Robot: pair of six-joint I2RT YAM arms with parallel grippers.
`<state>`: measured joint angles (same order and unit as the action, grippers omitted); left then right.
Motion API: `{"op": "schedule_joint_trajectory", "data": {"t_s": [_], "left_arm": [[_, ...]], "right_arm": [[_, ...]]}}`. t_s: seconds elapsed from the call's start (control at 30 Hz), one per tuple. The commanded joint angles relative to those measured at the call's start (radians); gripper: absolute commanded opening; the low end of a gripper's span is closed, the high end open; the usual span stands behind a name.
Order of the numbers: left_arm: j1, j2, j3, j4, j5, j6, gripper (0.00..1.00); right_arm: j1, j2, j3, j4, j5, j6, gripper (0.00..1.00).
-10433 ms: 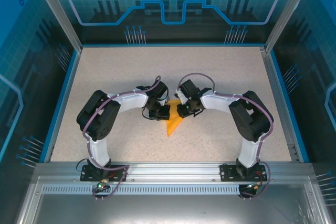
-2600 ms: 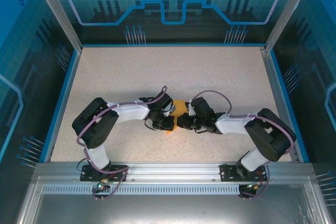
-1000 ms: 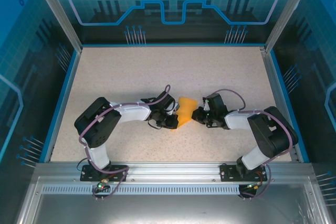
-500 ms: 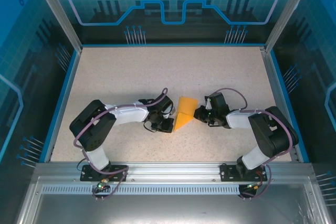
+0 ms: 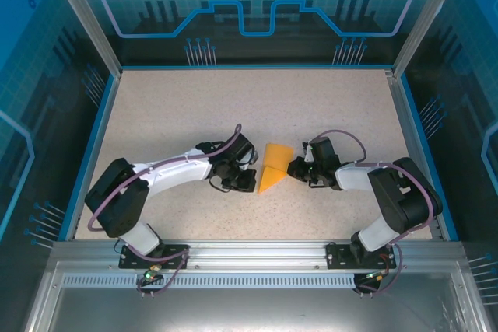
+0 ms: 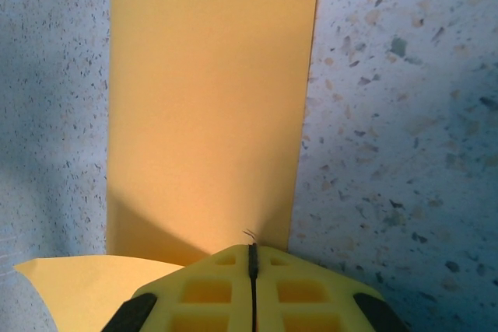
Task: Fold a paper plane with a square sheet of paper (pick it up from the middle)
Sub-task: Third fold the triangle at the center of the table.
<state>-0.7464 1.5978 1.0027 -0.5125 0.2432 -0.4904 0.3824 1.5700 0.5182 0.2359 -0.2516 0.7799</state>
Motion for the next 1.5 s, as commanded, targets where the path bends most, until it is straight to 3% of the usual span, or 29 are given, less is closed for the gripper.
{"op": "schedule_joint_trajectory", "data": {"t_s": [0.0,0.33,0.63,1.47], "left_arm": [[-0.023,0.002,0.036,0.037,0.077,-0.049,0.08],[-0.076,0.209,0.168,0.091,0.115,-0.037,0.08],[-0.028,0.291,0.157,0.083,0.128,0.007,0.08],[0.023,0.291,0.029,0.024,0.098,0.093,0.07]], "right_arm": [[-0.039,0.047,-0.014,-0.114,0.106,-0.039,0.07],[-0.04,0.045,0.0,-0.128,0.087,-0.061,0.07],[-0.039,0.042,0.016,-0.178,0.096,-0.105,0.07],[-0.039,0.111,0.045,-0.211,0.115,-0.177,0.06]]}}
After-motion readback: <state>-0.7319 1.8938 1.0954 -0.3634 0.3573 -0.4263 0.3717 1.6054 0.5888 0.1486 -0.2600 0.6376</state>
